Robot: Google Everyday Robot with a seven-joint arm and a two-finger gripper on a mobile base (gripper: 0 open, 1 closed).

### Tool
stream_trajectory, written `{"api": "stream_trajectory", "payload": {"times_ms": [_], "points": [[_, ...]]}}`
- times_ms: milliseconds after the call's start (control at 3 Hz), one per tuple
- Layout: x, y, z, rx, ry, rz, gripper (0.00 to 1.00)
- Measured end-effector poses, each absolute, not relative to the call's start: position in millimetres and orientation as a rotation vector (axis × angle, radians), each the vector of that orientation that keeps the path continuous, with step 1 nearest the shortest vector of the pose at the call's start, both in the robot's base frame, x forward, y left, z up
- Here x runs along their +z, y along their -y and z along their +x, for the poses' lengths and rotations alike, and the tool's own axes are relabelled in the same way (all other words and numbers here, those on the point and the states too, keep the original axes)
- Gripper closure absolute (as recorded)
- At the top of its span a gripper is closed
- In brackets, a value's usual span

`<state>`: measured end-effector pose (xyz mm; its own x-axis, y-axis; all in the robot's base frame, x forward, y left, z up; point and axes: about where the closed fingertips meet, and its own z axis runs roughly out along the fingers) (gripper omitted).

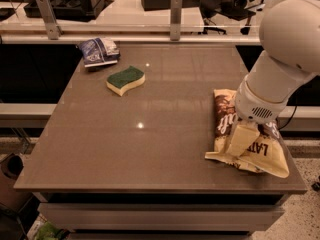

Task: Move brown chip bag near sponge

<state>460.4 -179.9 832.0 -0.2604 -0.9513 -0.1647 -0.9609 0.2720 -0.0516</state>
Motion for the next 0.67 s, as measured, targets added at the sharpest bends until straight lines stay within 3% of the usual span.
{"api": "stream_trajectory", "payload": {"times_ms": [667], "points": [[832.6, 179.9, 460.5, 0.087, -2.370, -1.801, 1.00]]}}
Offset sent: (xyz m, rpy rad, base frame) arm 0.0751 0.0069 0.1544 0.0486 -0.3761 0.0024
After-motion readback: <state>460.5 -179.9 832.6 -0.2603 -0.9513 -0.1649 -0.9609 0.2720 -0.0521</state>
